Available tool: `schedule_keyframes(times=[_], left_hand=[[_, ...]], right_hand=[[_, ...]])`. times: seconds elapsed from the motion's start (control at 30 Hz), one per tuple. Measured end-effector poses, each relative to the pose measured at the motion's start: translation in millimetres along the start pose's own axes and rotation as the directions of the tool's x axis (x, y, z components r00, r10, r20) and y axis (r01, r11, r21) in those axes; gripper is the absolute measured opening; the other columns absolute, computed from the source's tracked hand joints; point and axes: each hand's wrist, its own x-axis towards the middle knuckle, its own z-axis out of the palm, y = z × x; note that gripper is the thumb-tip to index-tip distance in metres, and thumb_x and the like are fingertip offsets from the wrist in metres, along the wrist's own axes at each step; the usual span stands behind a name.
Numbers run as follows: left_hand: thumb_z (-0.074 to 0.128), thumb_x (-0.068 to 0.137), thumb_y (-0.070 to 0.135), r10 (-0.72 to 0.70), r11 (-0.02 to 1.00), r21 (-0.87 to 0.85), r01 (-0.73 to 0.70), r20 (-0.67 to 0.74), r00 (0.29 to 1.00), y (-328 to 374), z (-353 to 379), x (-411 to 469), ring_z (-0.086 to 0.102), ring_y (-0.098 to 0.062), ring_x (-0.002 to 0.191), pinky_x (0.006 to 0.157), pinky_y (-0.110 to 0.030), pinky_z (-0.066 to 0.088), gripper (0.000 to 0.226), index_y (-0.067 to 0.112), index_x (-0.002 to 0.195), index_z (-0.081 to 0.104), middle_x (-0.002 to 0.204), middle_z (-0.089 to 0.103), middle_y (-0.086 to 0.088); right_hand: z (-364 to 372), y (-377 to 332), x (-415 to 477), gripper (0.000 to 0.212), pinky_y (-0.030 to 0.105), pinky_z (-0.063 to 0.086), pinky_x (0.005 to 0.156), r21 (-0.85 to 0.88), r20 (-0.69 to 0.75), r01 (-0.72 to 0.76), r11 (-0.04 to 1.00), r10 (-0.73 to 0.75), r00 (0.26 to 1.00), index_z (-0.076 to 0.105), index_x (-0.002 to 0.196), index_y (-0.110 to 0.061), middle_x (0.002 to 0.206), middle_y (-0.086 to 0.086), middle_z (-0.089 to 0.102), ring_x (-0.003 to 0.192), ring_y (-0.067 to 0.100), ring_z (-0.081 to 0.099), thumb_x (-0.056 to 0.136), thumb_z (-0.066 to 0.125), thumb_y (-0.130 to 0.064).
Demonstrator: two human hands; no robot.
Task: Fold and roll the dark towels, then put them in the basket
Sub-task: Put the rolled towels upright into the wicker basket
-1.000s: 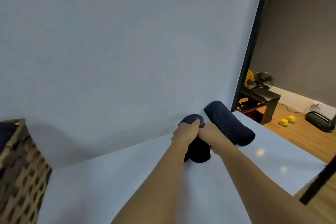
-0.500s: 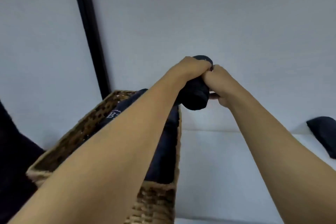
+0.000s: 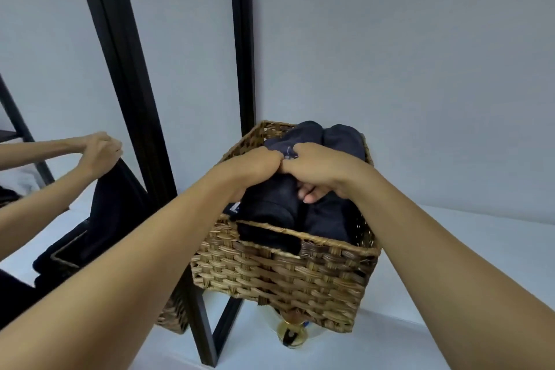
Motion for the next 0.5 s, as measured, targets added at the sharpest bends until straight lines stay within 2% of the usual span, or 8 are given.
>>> schedule_keyframes(times=[0.07, 0.13, 0.23, 0.27, 0.33, 0.37, 0.43, 0.5], left_hand=[[0.033, 0.101, 0.022, 0.01, 0.999, 0.044, -0.012, 0.028, 1.0, -7.2, 4.8, -2.0, 0.057, -0.021, 0.112, 0.1, -0.033, 0.045, 0.031, 0.027, 0.111, 0.061, 0.121, 0.061, -0.005], [0.032, 0.101, 0.019, 0.02, 0.995, 0.095, -0.023, 0.035, 0.999, -6.4, 9.0, -6.0, 0.053, -0.021, 0.119, 0.103, -0.03, 0.04, 0.03, 0.029, 0.114, 0.057, 0.129, 0.055, -0.002], [0.031, 0.103, 0.019, 0.03, 0.975, 0.218, -0.045, 0.071, 0.997, 6.2, 10.1, -13.5, 0.046, -0.024, 0.123, 0.099, -0.027, 0.034, 0.028, 0.031, 0.121, 0.048, 0.133, 0.048, -0.004], [0.03, 0.104, 0.02, 0.012, 0.942, 0.332, -0.044, 0.099, 0.995, 12.9, 10.1, -15.5, 0.047, -0.025, 0.119, 0.096, -0.028, 0.036, 0.027, 0.027, 0.124, 0.047, 0.129, 0.049, -0.005], [0.035, 0.103, 0.022, 0.013, 0.788, 0.614, -0.057, 0.075, 0.997, 29.3, 12.3, -11.0, 0.052, -0.026, 0.104, 0.085, -0.031, 0.04, 0.029, 0.011, 0.121, 0.054, 0.114, 0.054, -0.009], [0.039, 0.1, 0.021, 0.077, 0.709, 0.701, -0.081, 0.037, 0.996, 39.5, 16.1, -5.9, 0.054, -0.025, 0.093, 0.078, -0.032, 0.041, 0.025, 0.006, 0.108, 0.057, 0.105, 0.057, -0.009], [0.044, 0.095, 0.016, 0.223, 0.677, 0.721, -0.147, -0.011, 0.975, 62.5, 32.5, 11.5, 0.053, -0.022, 0.078, 0.068, -0.032, 0.041, 0.016, 0.007, 0.087, 0.053, 0.096, 0.06, -0.012], [0.043, 0.094, 0.013, 0.32, 0.735, 0.638, -0.229, -0.028, 0.947, 92.4, 60.0, 28.1, 0.057, -0.025, 0.082, 0.069, -0.033, 0.045, 0.014, 0.006, 0.094, 0.056, 0.098, 0.062, -0.014]], right_hand=[[8.8, 5.8, -0.3, 0.037, 0.022, 0.053, 0.047, -0.064, 0.018, 0.001, 0.998, 0.001, 1.0, 0.053, 0.125, -0.011, 0.088, 0.007, 0.06, 0.053, 0.013, 0.058, 0.098, 0.05, -0.036], [15.1, 12.1, 1.3, 0.034, 0.023, 0.055, 0.052, -0.128, 0.019, 0.018, 0.992, -0.016, 1.0, 0.059, 0.114, -0.009, 0.085, 0.009, 0.064, 0.057, 0.017, 0.063, 0.098, 0.049, -0.036], [18.6, 17.6, 2.5, 0.035, 0.033, 0.059, 0.064, -0.144, 0.031, 0.048, 0.988, -0.044, 0.999, 0.061, 0.117, -0.006, 0.082, 0.009, 0.065, 0.065, 0.024, 0.067, 0.099, 0.049, -0.033], [18.1, 19.1, 1.3, 0.035, 0.033, 0.059, 0.06, -0.127, 0.025, 0.055, 0.99, -0.052, 0.998, 0.059, 0.12, -0.006, 0.083, 0.008, 0.064, 0.064, 0.022, 0.067, 0.098, 0.05, -0.033], [12.9, 21.8, -2.9, 0.038, 0.029, 0.055, 0.05, -0.063, -0.019, 0.05, 0.997, -0.051, 0.999, 0.052, 0.13, -0.008, 0.091, 0.01, 0.063, 0.058, 0.018, 0.064, 0.098, 0.052, -0.028], [7.1, 23.5, -4.9, 0.039, 0.03, 0.056, 0.051, -0.024, -0.054, 0.047, 0.999, -0.048, 0.997, 0.05, 0.132, -0.005, 0.094, 0.013, 0.064, 0.059, 0.018, 0.063, 0.098, 0.052, -0.024], [-12.8, 27.1, -11.0, 0.032, 0.037, 0.059, 0.065, 0.052, -0.137, 0.055, 0.997, -0.048, 0.989, 0.056, 0.126, -0.004, 0.099, 0.018, 0.068, 0.069, 0.023, 0.066, 0.098, 0.053, -0.018], [-45.2, 37.3, -21.9, 0.021, 0.044, 0.061, 0.075, 0.111, -0.261, 0.091, 0.99, -0.059, 0.963, 0.06, 0.115, -0.011, 0.102, 0.018, 0.069, 0.082, 0.029, 0.07, 0.095, 0.054, -0.01]])
